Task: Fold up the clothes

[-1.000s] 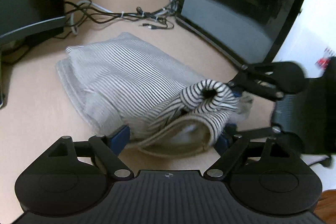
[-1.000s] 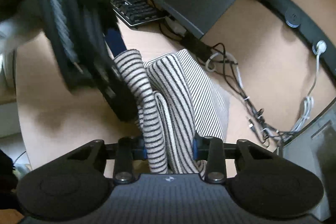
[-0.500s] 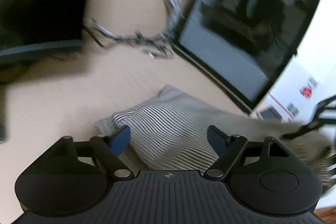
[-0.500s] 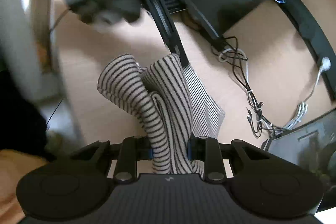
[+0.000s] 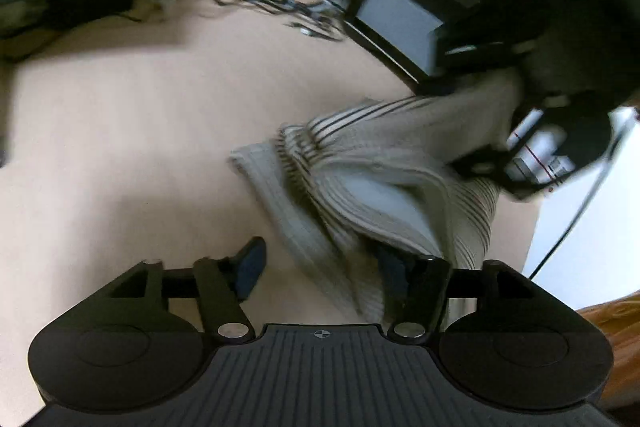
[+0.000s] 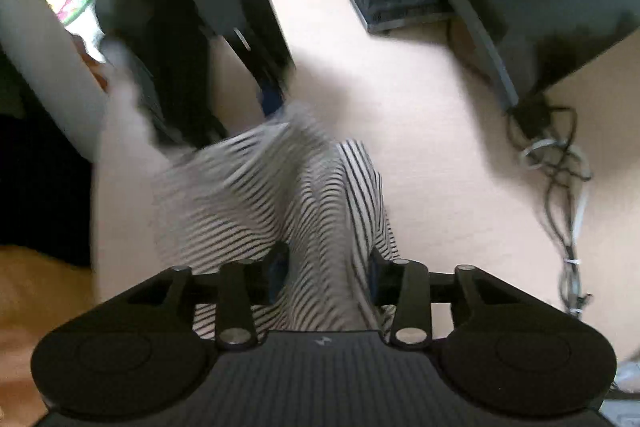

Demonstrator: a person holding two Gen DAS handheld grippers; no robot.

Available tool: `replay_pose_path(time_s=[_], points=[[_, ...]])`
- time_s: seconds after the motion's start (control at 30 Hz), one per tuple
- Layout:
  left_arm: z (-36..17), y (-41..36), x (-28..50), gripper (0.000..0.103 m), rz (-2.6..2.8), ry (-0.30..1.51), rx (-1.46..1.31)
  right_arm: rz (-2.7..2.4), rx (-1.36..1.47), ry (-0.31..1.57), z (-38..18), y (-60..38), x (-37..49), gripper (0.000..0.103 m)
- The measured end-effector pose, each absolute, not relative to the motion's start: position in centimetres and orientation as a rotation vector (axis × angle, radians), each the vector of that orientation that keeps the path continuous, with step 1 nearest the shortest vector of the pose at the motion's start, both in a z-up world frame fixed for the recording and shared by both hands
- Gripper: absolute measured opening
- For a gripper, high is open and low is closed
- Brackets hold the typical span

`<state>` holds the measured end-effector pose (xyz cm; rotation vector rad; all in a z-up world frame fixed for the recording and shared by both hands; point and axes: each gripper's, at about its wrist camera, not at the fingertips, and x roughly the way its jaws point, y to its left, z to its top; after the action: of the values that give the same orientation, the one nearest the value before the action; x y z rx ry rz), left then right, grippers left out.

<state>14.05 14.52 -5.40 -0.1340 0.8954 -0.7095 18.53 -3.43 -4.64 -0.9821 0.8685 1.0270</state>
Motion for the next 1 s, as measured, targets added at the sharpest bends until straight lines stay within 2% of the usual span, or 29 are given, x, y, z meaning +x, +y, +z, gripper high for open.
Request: replay_pose_path(time_s=[0.07,0.17,0.43,0.47,0.53,0.57,0.67,0.73,1.0], points=[[-4.6,15.7,13.0,0.084,-0.686,0.877,-0.150,1.014,-0.863,0.889,-5.0,-4.3,20.7,0.059],[-3.2,17.0,11.9,0.089,-0.670,0.848,-0.176,0.958,-0.758,0.872,-4.5,-5.6,21.5,0.060],[0.8,14.3,11.8,0.086,-0.800,0.725,-0.124,0.607,-0.736,0.657,-2.0,-8.2,18.7,0.064],[1.2,13.5,11.8,0.084,-0.826,0.712,-0.108,0.575,-0.737,0.628,-1.8,-8.5,18.2,0.064],[1.6,11.6,12.1,0.081,-0.874,0.700,-0.068,0.528,-0.709,0.570,-1.2,-9.0,16.5,0.040],[1.4,10.6,12.5,0.078,-0.888,0.706,-0.046,0.508,-0.672,0.524,-0.6,-9.3,15.5,0.025],[-0.2,8.1,14.5,0.071,-0.883,0.762,0.013,0.489,-0.508,0.428,1.2,-10.4,12.9,0.024],[-1.6,6.8,16.3,0.070,-0.859,0.808,0.038,0.511,-0.460,0.452,0.9,-10.7,12.4,0.024],[-2.8,4.8,19.3,0.070,-0.852,0.854,0.098,0.298,-0.356,0.686,-9.0,-13.9,17.9,0.024]])
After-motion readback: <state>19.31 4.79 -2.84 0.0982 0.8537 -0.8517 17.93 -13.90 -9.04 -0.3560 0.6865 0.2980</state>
